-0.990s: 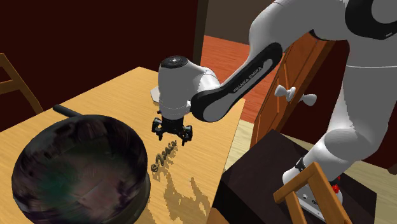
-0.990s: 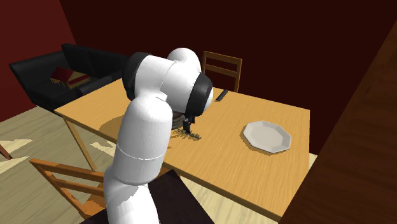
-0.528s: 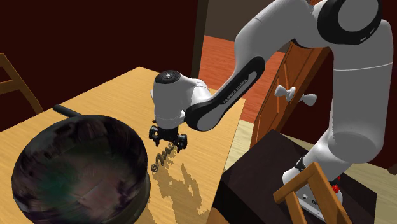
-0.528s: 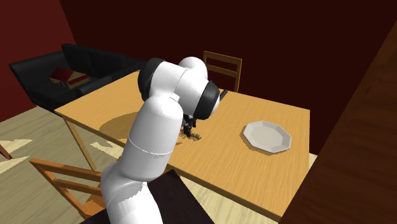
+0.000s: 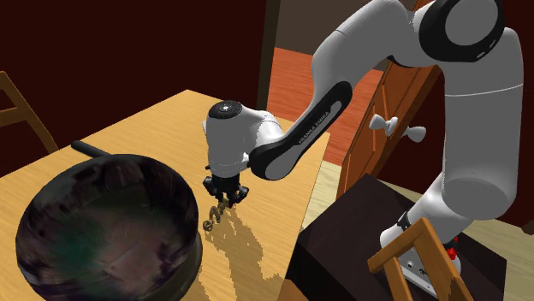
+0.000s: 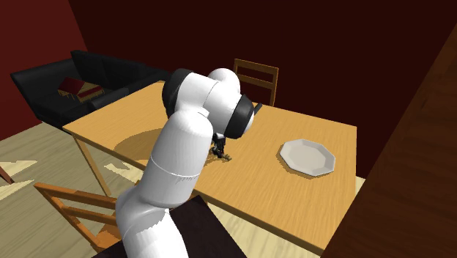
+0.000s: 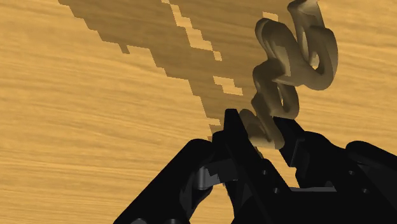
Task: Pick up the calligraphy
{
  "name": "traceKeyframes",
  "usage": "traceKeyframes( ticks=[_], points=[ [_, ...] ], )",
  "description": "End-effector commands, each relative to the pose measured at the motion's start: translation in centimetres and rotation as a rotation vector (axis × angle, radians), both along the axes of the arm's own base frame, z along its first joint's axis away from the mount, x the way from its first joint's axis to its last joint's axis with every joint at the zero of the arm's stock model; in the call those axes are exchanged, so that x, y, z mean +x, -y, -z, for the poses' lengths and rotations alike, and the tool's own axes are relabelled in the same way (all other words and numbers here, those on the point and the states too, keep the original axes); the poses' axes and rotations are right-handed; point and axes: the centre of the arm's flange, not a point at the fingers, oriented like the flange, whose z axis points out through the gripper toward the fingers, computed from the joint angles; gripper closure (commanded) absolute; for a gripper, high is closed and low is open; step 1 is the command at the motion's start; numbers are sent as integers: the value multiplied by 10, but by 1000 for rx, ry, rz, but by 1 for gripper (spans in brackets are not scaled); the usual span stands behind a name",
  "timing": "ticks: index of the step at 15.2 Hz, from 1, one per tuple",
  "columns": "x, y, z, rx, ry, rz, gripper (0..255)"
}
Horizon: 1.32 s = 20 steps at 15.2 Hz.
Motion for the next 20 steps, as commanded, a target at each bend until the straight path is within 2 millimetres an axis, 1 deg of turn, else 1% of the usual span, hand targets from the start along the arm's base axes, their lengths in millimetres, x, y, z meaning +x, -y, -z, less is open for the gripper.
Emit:
traceKeyframes(
  ticks=[1,6,20],
  points=[
    [0,0,0,0,0,0,255],
    [0,0,0,0,0,0,255],
    [0,0,-74,0,0,0,255]
  ],
)
